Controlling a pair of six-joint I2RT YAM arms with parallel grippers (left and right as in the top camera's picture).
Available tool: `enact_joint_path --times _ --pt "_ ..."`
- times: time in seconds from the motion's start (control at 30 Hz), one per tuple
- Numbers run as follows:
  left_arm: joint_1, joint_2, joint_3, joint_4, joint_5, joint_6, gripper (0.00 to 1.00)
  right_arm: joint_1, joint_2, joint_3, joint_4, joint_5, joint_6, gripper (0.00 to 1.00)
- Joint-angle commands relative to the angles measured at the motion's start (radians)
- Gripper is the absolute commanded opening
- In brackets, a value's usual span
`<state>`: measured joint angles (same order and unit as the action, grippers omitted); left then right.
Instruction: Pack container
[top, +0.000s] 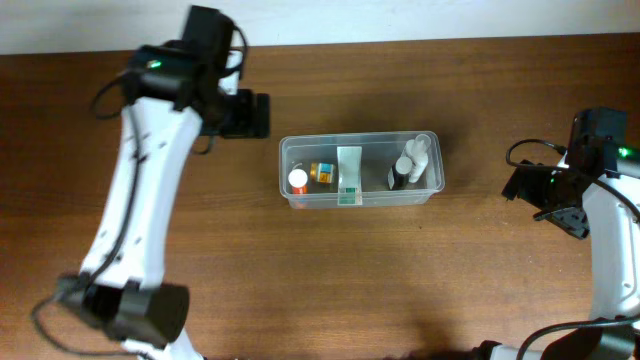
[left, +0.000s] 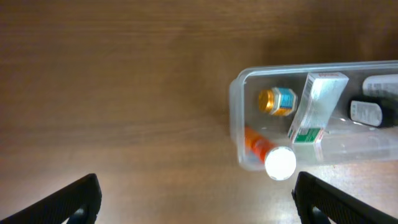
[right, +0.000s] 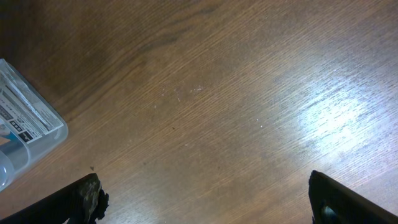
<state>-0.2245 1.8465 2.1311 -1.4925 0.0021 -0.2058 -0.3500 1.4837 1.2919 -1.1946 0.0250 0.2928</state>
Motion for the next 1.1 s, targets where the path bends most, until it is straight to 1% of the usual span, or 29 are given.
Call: enact_joint_path --times 0.0,0.3,0.4,0.57,0.67,0.7,0.8,0.93,1.0,1.07 --pt "0.053 -0.116 0.024 -0.045 -0.006 0.005 0.99 -0.004 -0.002 0.002 0.003 0.002 0.012 0.98" --pt "0.159 -0.327 0.024 -0.193 -0.006 0.005 0.99 -0.004 -0.002 0.002 0.003 0.002 0.012 0.98" --pt "0.163 -0.41 0.004 -0.195 0.01 0.004 0.99 -0.004 -0.002 0.002 0.003 0.002 0.012 0.98" --pt "0.162 -0.568 -0.047 -0.195 0.079 0.005 0.99 -0.004 -0.002 0.002 0.003 0.002 0.012 0.98" --pt "0.162 -0.691 -0.127 -0.195 0.087 0.005 0.99 -0.004 -0.002 0.002 0.003 0.002 0.012 0.98" --pt "0.162 -0.768 -0.185 -0.183 0.087 0.004 0.99 -0.004 -0.002 0.002 0.003 0.002 0.012 0.98" --pt "0.162 -0.898 -0.295 -0.136 0.087 0.005 0.99 -0.004 -0.002 0.002 0.003 0.002 0.012 0.98" --pt "0.162 -1.012 -0.402 -0.084 0.087 0.005 0.99 -0.004 -0.002 0.002 0.003 0.002 0.012 0.98" --pt "0.162 -1.044 -0.442 -0.088 0.088 0.004 0.99 -0.004 -0.002 0.002 0.003 0.002 0.012 0.98" --pt "0.162 -1.059 -0.475 -0.124 0.088 0.004 0.99 -0.004 -0.002 0.002 0.003 0.002 0.012 0.98"
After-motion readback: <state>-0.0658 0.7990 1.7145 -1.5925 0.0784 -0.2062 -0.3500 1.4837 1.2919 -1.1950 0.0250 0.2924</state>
